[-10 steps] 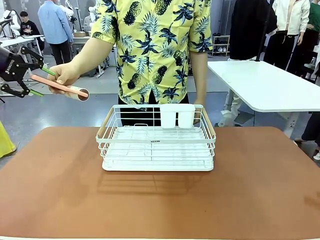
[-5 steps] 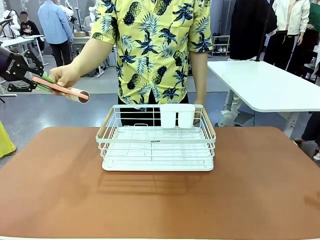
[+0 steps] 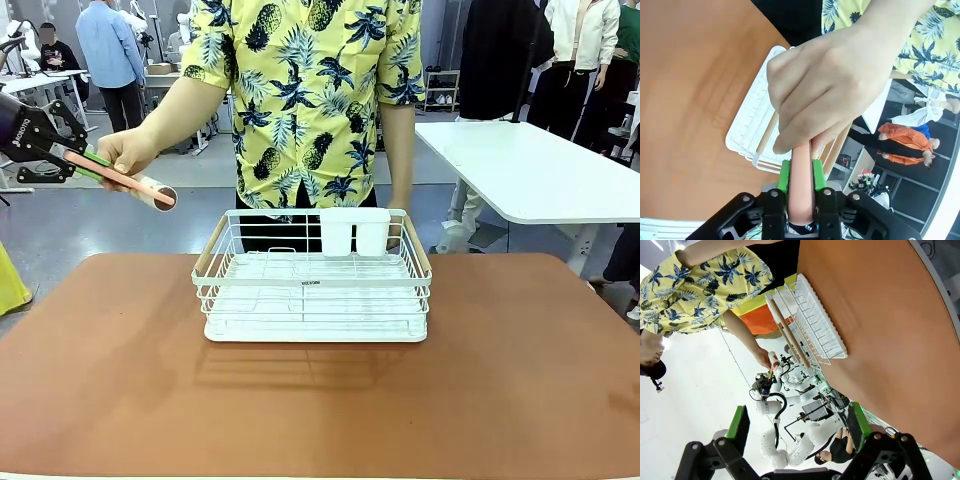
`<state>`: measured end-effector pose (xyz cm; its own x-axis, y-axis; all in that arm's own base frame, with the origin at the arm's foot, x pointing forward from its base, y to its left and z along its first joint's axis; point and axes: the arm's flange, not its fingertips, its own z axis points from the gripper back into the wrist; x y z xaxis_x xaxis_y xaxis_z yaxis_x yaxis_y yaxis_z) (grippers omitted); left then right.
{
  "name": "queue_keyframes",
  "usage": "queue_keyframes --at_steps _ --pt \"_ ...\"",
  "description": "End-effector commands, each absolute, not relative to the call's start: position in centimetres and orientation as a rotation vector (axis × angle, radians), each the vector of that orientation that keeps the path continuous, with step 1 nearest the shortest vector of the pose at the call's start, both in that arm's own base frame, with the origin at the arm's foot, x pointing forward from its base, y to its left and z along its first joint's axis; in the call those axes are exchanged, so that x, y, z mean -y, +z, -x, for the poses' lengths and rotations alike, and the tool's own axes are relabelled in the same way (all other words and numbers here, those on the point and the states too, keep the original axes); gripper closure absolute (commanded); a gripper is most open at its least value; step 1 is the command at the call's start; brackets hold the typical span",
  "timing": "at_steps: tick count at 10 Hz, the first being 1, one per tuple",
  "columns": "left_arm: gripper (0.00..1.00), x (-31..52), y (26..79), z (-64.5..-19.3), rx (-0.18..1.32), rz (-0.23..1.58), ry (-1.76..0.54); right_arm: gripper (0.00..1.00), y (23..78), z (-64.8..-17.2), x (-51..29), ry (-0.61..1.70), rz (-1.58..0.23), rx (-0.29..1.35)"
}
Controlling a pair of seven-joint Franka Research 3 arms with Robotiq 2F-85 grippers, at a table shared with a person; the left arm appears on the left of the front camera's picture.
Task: Clean the table.
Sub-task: Pick up the Lint Roller when the human hands it over, then clean the table with the Lint Roller when the human lifts the Dish drying rack.
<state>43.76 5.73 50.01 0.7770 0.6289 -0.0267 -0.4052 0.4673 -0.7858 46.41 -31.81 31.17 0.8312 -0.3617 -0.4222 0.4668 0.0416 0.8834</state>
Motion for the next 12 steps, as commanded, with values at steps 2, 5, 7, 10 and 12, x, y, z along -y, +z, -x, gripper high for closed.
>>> queue_keyframes --at_steps 2,5,7,10,12 --pt "0.91 -5.73 50.01 -43.76 0.284 0.877 0.645 0.0 31.3 -46.25 31.75 -0.628 -1.386 -0.09" --pt "0.91 -5.73 50.01 -43.76 0.284 0.877 0.645 0.0 31.3 -46.25 31.75 -0.628 -1.386 -0.09" --pt "0.91 -5.73 50.01 -43.76 0.284 0.877 0.645 0.0 31.3 -46.25 31.75 -0.628 -1.386 -0.09" --pt "0.91 -5.73 50.01 -43.76 0.284 0.877 0.645 0.0 31.3 -46.25 31.75 -0.628 -1.386 -0.09" --pt "0.91 -5.73 50.01 -43.76 0.284 0.877 0.645 0.0 31.3 -46.25 31.75 -0.628 -1.386 -0.09"
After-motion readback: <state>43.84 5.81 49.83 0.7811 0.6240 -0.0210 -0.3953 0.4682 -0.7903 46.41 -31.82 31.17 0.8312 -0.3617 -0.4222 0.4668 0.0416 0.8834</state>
